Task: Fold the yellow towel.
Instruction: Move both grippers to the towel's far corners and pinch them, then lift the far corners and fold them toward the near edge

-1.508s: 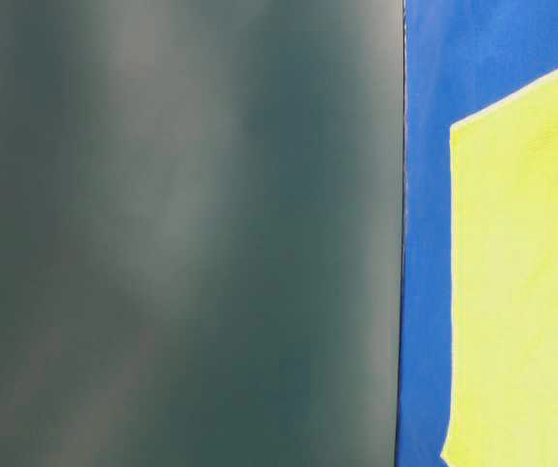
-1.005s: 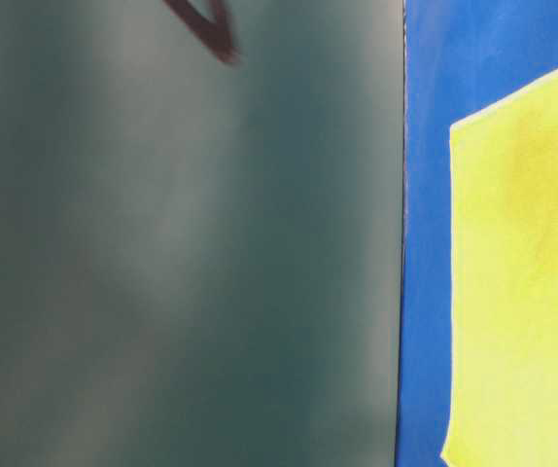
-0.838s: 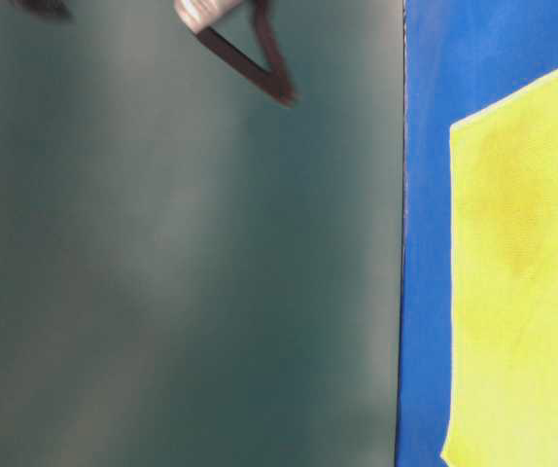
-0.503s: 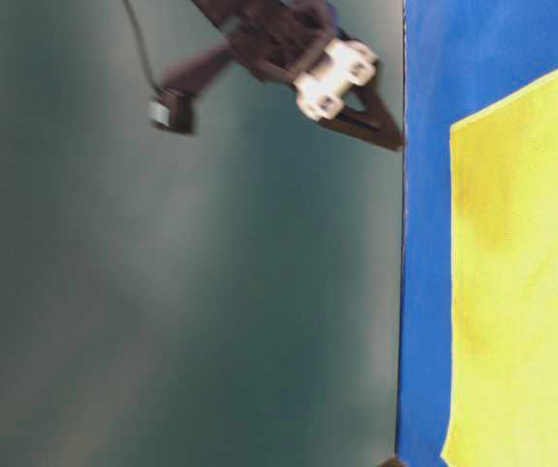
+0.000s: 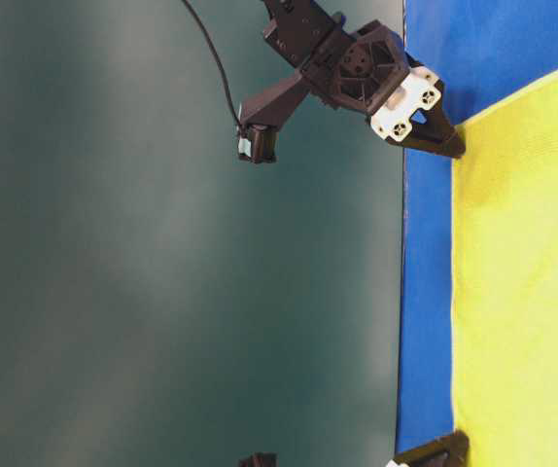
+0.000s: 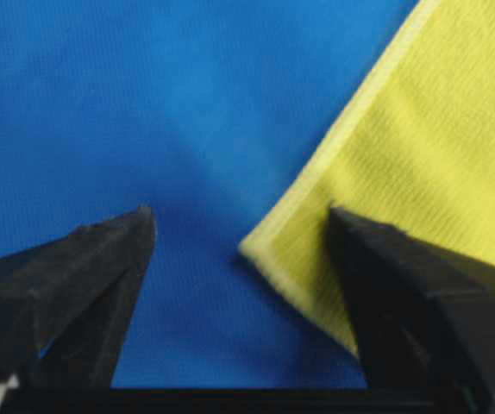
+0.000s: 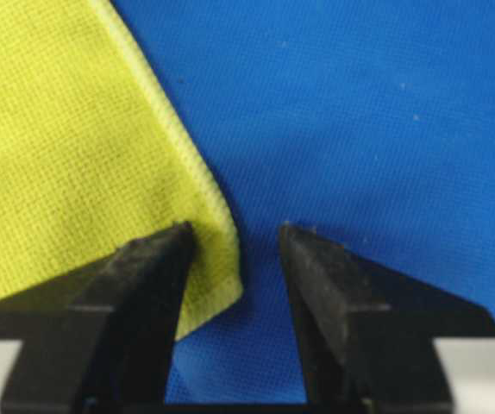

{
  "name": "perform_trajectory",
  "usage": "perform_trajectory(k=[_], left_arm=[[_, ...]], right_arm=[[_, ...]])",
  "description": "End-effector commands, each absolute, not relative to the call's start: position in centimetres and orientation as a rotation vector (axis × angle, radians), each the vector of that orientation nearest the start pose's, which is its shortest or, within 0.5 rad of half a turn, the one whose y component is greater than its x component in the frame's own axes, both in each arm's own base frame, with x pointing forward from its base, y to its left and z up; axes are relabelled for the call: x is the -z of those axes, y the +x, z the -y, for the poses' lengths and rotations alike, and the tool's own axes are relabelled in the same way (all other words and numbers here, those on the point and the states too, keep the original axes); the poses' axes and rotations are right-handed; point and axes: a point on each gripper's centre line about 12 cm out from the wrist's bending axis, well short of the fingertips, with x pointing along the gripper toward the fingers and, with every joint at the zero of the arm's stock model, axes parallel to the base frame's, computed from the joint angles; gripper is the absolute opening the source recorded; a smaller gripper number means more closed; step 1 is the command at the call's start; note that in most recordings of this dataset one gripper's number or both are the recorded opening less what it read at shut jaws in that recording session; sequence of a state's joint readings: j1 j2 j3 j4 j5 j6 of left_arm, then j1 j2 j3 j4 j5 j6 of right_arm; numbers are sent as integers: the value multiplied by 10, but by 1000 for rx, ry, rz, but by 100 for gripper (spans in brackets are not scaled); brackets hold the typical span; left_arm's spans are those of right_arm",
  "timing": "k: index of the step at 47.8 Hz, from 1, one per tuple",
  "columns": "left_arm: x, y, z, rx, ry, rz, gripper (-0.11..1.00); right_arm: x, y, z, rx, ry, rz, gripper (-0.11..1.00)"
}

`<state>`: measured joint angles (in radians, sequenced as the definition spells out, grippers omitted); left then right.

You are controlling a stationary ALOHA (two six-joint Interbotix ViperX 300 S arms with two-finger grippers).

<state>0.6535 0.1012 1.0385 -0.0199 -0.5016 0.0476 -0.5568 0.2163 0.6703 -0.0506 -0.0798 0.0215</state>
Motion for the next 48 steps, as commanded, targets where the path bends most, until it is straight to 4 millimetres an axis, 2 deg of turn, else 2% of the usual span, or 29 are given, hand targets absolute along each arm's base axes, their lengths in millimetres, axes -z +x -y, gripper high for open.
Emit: perform_trajectory(k=[1,4,10,14,16,22,29,37,48], left_arm=[[-78,249,-195,-636,-169,-614,75],[-78,249,-195,-634,-165,-617,67],[-78,248,-193,-630,-158,-621,31],[-78,249,-192,-625,-158,-624,8],[-79,250,-191,-620,-157,-627,2],[-86,251,-192,-614,-141,-632,1],[-110,253,-193,-607,-105,-613,2],[-134,250,-190,-604,-73,-575,2],[-137,251,-179,-570,-62,-584,2]], right_arm=[[-97,338,211,513,187,-767,46],[-96,337,210,508,183,-776,35],[-95,336,207,500,180,-790,4],[-96,336,206,500,181,-789,3],[-96,336,206,501,183,-788,3],[-106,336,207,504,177,-764,3],[-126,335,207,510,165,-719,3],[-140,333,205,512,158,-707,3],[-142,330,203,513,166,-721,3]])
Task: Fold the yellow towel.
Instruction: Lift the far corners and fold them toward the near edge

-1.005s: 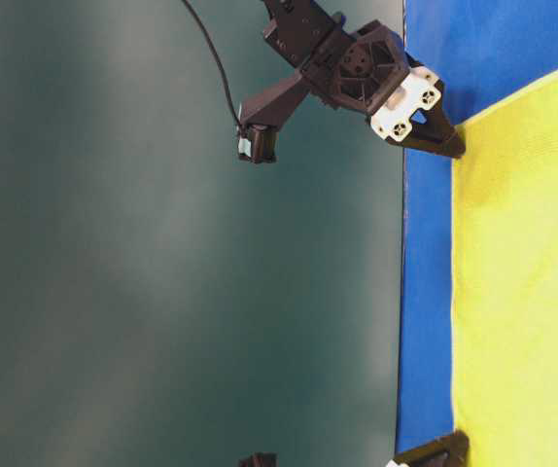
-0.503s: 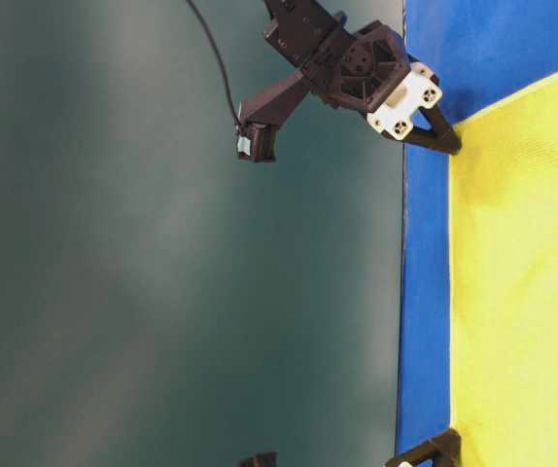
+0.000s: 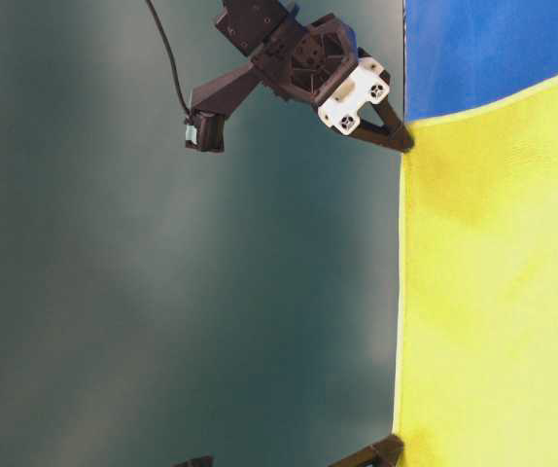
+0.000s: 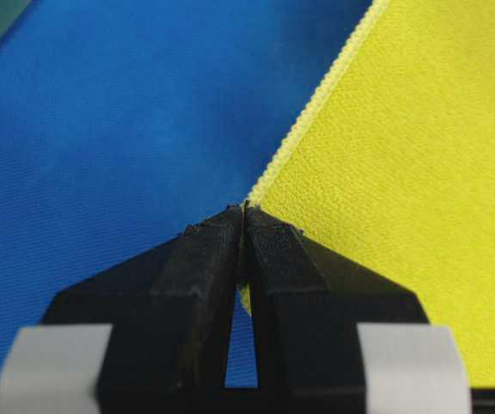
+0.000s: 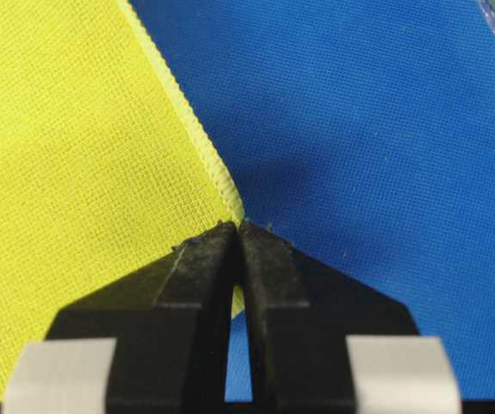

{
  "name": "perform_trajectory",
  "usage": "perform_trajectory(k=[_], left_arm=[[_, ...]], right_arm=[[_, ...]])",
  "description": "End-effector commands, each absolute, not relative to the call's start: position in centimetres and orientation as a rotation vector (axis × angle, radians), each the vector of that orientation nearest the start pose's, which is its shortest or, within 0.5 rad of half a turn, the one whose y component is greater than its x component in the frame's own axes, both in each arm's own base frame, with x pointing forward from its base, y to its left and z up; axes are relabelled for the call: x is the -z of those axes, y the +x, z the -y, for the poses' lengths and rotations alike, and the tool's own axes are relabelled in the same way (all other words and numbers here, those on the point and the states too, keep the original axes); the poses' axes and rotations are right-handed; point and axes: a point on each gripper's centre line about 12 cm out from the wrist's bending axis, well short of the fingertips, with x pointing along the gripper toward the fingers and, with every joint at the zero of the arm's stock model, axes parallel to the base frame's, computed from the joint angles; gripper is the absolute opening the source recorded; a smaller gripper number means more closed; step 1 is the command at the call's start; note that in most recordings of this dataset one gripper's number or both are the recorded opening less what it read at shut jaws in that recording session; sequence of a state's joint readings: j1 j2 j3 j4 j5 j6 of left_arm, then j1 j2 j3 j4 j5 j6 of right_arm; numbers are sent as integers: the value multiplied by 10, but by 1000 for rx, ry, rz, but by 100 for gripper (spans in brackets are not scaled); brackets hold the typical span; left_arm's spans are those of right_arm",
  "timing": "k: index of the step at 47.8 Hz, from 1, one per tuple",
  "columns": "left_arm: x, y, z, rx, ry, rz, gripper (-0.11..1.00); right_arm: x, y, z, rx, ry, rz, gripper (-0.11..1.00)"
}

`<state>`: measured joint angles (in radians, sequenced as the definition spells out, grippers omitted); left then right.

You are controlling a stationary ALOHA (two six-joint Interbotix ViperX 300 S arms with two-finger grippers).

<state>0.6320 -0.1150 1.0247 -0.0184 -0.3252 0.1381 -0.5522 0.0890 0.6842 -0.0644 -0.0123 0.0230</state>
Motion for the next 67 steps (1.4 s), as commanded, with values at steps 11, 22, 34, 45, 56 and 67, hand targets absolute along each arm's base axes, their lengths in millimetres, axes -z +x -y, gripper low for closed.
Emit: perform_trajectory(k=[11,22,34,45,56,67], left_arm=[[-137,260,-143,-449,-60,-668,2],[-144,263,-93,-295,-41,-719,1],[-137,262,-36,-144,-89,-763,1],[-135,266,9,-36,-151,-778,1],[-134,269,31,8,-195,-790,2],[-136,273,31,10,-193,-775,2]], right_arm=[[-158,334,180,463,151,-732,3],[-175,340,131,357,142,-731,3],[-162,344,69,249,214,-785,3],[-154,343,28,173,247,-814,3],[-145,346,5,135,270,-831,3],[-139,349,5,136,275,-837,3]])
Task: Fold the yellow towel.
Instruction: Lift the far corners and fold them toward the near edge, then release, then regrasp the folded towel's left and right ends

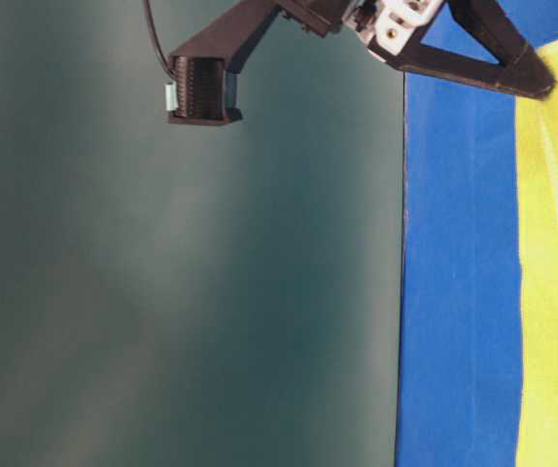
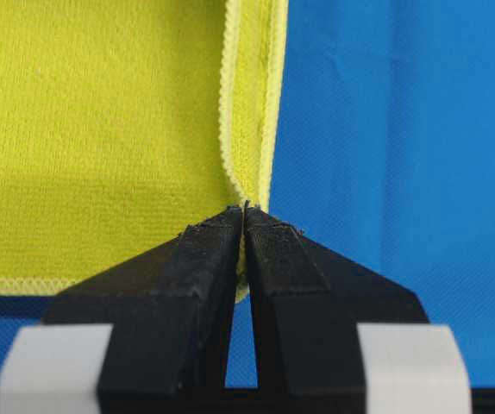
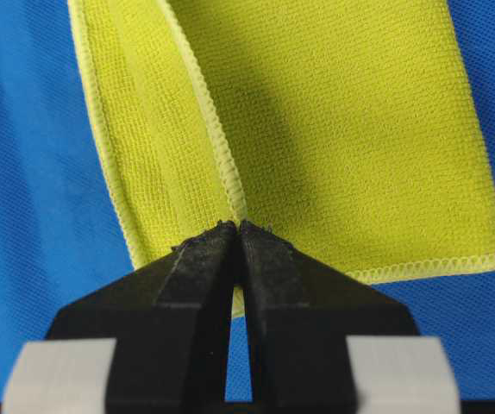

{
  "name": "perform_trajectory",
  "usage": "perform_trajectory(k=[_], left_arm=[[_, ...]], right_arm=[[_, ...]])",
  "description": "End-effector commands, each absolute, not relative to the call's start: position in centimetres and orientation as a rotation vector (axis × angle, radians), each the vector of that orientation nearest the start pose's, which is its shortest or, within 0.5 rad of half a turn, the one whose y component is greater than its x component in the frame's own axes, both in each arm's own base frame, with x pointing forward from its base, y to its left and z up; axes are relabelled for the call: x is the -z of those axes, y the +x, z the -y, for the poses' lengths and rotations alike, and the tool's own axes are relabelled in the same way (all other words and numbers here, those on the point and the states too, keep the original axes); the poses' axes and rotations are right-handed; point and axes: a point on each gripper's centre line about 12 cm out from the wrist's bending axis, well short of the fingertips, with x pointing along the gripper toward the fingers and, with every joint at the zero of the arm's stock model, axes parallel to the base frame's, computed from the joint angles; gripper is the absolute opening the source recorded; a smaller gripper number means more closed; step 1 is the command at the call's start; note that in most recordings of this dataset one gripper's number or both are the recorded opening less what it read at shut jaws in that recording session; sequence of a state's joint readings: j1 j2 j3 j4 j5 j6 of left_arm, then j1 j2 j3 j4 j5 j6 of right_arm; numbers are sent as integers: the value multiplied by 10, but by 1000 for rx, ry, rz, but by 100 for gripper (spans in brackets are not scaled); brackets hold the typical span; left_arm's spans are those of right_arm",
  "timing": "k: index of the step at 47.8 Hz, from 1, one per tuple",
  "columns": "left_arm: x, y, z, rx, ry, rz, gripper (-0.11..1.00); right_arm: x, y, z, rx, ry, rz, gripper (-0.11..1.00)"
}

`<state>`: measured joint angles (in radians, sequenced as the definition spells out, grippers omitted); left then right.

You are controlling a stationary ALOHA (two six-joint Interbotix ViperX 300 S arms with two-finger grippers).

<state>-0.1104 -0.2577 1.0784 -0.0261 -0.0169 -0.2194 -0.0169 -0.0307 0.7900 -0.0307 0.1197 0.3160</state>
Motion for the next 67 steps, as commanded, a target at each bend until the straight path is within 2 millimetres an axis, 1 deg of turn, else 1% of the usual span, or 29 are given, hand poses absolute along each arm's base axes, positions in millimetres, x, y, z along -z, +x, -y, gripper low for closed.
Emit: perform_trajectory(k=[1,10,12,14,16,18,22,23,24,26,29,31,35,38,41,46,54,60,67], left_arm=[[-136,273,31,10,-193,-773,2],[-137,274,31,9,-198,-764,3],[-137,274,30,7,-200,-764,7],[-138,275,31,9,-201,-761,17],[-139,275,32,12,-200,-758,28],[-141,275,33,16,-200,-754,43],[-146,275,33,18,-201,-744,67],[-147,275,33,19,-200,-741,71],[-149,275,33,20,-201,-735,73],[-153,274,33,24,-198,-724,72],[-159,272,31,23,-192,-706,70],[-162,271,28,18,-190,-693,70],[-162,268,17,-19,-201,-686,70],[-160,267,5,-62,-214,-689,70],[-156,266,-8,-107,-221,-698,70],[-148,265,-22,-143,-195,-721,70],[-131,265,-46,-193,-142,-775,70],[-119,265,-60,-234,-144,-790,70],[-105,263,-68,-259,-148,-823,69]], right_arm=[[-139,349,4,133,274,-838,3],[-139,349,-4,114,270,-840,3],[-139,349,-7,108,270,-840,4],[-140,349,-10,102,271,-841,6],[-140,349,-13,97,273,-841,17],[-141,350,-17,86,269,-843,29],[-145,350,-23,69,259,-840,55],[-147,350,-24,65,257,-835,59],[-152,350,-25,61,255,-826,63],[-156,349,-25,58,250,-817,66],[-166,348,-23,52,236,-790,61],[-172,347,-20,53,226,-774,61],[-181,347,-8,74,209,-740,62],[-180,347,9,116,210,-740,62],[-176,347,25,158,214,-749,62],[-164,346,48,213,209,-778,62],[-140,346,70,265,214,-833,62],[-127,348,76,277,221,-856,62],[-116,348,80,287,229,-875,62]])
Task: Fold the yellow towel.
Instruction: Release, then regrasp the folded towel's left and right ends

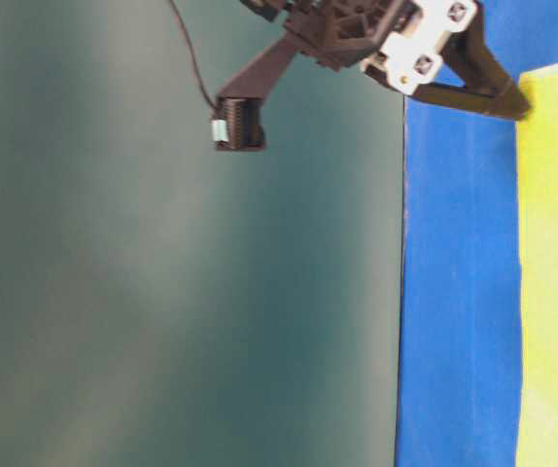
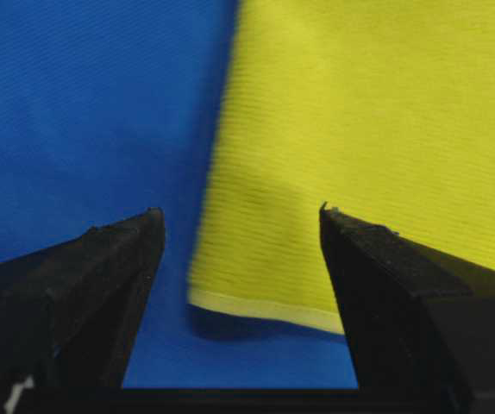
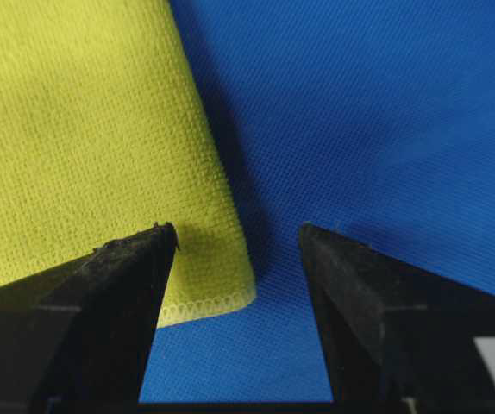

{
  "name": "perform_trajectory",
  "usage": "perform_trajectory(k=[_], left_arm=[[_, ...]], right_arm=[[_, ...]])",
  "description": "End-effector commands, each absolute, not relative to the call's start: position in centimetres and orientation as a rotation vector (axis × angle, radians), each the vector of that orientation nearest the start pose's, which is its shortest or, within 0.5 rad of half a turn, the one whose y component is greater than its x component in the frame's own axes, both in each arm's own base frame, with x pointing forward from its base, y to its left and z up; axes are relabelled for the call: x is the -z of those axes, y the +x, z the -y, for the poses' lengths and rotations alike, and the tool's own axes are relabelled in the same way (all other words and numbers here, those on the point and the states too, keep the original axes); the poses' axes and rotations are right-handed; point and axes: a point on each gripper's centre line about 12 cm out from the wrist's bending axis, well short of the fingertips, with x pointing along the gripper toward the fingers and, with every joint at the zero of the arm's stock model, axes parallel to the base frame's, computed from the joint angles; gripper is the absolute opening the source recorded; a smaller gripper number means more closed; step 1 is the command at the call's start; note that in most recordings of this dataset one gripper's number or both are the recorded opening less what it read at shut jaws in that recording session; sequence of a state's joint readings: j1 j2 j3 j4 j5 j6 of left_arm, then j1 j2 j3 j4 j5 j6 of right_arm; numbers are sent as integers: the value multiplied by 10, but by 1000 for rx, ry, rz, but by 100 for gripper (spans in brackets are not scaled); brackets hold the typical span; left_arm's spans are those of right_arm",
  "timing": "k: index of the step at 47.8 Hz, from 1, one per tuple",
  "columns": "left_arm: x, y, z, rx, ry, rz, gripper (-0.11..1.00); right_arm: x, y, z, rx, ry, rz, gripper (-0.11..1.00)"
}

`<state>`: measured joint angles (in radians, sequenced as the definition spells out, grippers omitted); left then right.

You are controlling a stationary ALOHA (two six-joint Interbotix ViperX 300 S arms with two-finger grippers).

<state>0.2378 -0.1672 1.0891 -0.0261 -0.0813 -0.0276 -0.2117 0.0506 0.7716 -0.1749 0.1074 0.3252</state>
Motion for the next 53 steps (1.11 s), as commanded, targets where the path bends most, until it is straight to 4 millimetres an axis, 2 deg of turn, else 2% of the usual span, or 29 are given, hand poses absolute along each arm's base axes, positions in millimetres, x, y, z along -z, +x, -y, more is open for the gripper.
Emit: perform_trajectory(k=[1,9,20,28,30,32,38,39,41,43,53], left_arm=[[-102,263,-69,-263,-151,-831,69],[-94,258,-73,-281,-163,-858,69],[-92,250,-75,-296,-171,-864,69],[-93,249,-83,-322,-178,-862,64],[-92,247,-86,-329,-176,-866,60],[-92,246,-88,-331,-167,-871,53],[-92,245,-90,-331,-157,-871,21],[-92,246,-90,-332,-158,-871,15],[-92,247,-90,-332,-158,-871,6],[-93,248,-91,-332,-158,-869,2],[-93,249,-91,-331,-162,-882,2]], right_arm=[[-114,347,81,290,231,-879,62],[-105,347,84,297,237,-892,62],[-103,347,85,293,229,-893,62],[-103,347,84,286,213,-900,58],[-103,346,84,283,204,-902,53],[-103,346,84,279,197,-902,42],[-103,347,84,277,191,-902,5],[-103,347,84,277,191,-902,2],[-103,347,85,278,190,-901,2],[-104,347,86,281,193,-899,2],[-107,348,87,289,207,-888,2]])
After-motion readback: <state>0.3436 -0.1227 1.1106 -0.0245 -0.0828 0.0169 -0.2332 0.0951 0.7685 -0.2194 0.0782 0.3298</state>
